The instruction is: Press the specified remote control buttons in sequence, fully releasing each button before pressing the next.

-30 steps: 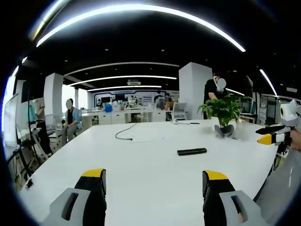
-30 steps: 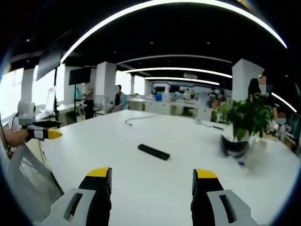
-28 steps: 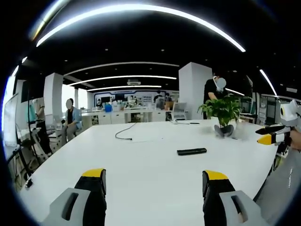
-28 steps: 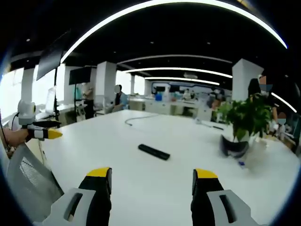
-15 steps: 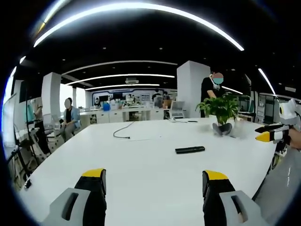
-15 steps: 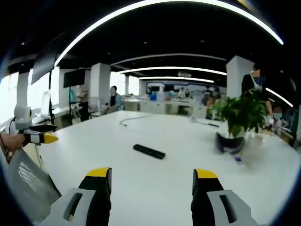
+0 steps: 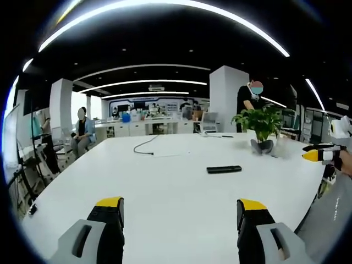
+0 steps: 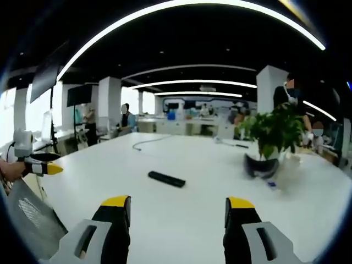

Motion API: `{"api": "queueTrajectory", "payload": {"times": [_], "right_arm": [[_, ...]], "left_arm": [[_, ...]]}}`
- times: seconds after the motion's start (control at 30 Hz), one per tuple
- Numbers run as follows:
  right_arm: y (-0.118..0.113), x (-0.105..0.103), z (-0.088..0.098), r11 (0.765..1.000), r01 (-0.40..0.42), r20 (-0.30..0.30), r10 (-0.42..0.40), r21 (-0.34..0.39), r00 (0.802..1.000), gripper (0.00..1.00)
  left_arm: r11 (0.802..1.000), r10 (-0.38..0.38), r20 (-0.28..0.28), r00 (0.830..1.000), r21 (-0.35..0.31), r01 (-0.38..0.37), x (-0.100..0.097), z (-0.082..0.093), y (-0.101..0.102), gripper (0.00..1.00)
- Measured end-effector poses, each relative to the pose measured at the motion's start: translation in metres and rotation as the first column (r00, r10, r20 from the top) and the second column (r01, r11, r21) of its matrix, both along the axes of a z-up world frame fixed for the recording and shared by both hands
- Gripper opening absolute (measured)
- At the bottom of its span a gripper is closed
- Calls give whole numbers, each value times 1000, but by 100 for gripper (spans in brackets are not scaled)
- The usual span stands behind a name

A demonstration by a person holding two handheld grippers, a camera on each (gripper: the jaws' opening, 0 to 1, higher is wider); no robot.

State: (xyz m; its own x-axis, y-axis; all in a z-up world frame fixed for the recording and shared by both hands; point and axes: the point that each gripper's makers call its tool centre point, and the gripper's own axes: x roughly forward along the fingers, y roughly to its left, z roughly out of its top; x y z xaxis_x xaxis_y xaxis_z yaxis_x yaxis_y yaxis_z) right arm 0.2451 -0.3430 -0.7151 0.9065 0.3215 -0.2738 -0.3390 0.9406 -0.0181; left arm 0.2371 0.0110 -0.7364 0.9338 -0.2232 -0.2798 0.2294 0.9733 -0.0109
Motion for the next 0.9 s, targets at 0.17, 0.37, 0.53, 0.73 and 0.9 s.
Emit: {"api": "queueTrajectory", "payload": {"times": [0.17,0.37,0.53,0.73,0.9], "right_arm": [[-1,1,-1,1000,3,-3,-3,-4,1000,68],[1,1,-3,1000,-4,-9,4,-17,1000,67],[-2,2,-4,1000,7,-10,-7,-21,1000,67],[-6,3,-2,1000,23,1,-23,-14,1000,67],[-9,3,0,999,38,9,-38,-5,999,67]], "left_arm": [[1000,-14,-18,1000,-4,14,1,-5,-2,87],[1000,-30,-30,999,5,30,1,-8,-5,87],[999,-36,-40,999,8,36,2,-11,-6,87],[998,-51,-50,997,18,52,1,-12,-9,86],[998,-63,-66,996,25,65,1,-15,-12,86]]}}
